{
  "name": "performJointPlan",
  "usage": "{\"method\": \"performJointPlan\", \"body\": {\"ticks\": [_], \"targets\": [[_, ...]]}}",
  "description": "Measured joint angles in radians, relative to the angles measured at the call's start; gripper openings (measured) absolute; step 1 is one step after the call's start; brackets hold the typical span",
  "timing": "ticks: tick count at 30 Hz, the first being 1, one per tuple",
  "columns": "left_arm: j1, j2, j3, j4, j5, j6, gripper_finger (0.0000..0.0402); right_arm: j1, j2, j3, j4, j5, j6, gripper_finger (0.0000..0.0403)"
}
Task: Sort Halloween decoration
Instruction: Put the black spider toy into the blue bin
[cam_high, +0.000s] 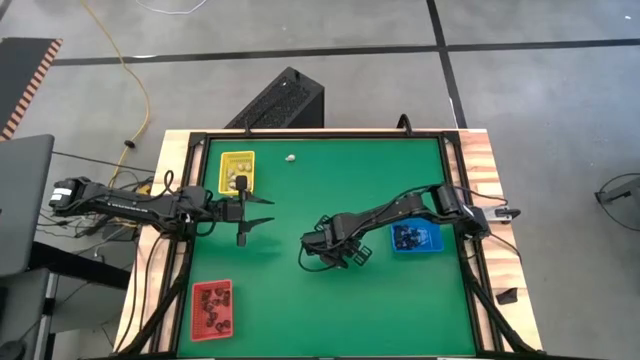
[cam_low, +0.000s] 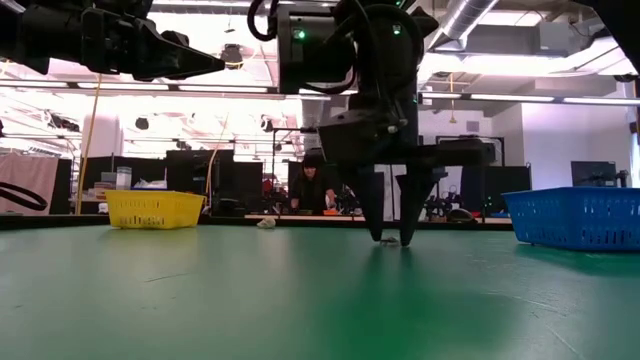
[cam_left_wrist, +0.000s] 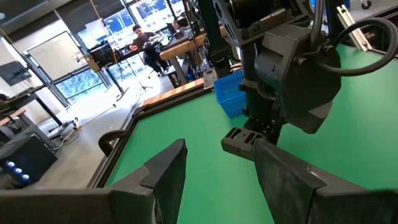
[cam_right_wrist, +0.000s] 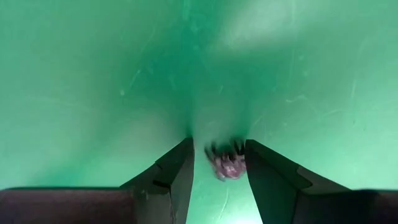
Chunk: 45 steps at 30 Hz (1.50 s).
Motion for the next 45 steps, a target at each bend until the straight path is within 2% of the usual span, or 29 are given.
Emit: {"method": "performJointPlan", "body": {"ticks": [10,16,22,30,36,45], "targets": [[0.0,0.0,0.0,0.0,0.0,0.0,0.0178,-0.014,0.0,0.0,0.006,-0.007,0.007,0.0173],[0.0,0.0,0.0,0.0,0.0,0.0,0.0178,-0.016,0.0,0.011,-0.002,0.035,0.08,0.0173],[0.0,0.0,0.0,0.0,0.0,0.0,0.0178,-0.026,-0.003,0.055,-0.041,0.034,0.178,0.0173],[0.0,0.0,0.0,-0.001,0.0,0.0,0.0178,-0.098,-0.003,0.076,-0.088,-0.182,0.451,0.0173],[0.0,0.0,0.0,0.0,0.0,0.0,0.0178,-0.137,-0.003,0.076,-0.092,-0.193,0.581,0.0173],[0.0,0.0,0.0,-0.018,0.0,0.003,0.0178,-0.14,-0.001,0.076,-0.096,-0.229,0.685,0.0173]]}}
